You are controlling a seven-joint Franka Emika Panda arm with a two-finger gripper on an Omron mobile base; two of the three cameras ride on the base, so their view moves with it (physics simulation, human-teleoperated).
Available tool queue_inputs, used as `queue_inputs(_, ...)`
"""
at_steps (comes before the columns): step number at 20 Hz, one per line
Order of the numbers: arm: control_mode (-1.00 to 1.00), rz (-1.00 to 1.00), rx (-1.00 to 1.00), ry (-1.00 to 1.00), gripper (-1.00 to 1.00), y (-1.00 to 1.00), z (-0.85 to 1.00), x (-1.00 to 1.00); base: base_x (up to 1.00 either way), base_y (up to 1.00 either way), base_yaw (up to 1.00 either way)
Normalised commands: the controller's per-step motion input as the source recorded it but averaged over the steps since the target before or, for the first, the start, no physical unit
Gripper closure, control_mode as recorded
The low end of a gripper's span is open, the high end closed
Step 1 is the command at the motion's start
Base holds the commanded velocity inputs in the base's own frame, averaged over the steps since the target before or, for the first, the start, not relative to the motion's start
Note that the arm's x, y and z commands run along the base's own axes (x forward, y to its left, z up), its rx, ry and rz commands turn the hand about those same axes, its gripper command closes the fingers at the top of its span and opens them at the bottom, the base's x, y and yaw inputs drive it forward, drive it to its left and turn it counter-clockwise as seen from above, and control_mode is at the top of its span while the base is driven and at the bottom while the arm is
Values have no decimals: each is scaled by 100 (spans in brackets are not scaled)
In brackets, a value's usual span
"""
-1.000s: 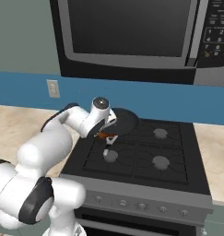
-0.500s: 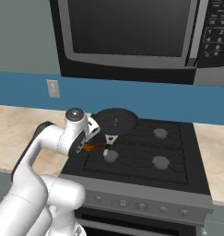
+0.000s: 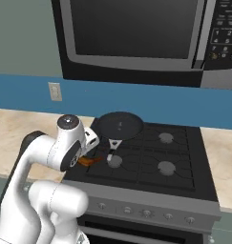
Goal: Take the chicken drumsticks from the pan and place one on each plate on the dining counter.
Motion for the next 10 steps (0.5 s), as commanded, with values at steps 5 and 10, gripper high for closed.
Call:
queue_inputs(5,100,1,0,-9,100,0,0,-60,-18,0,1)
queue_inputs(10,100,0,0,0,100,0,0,0,-96,4,10)
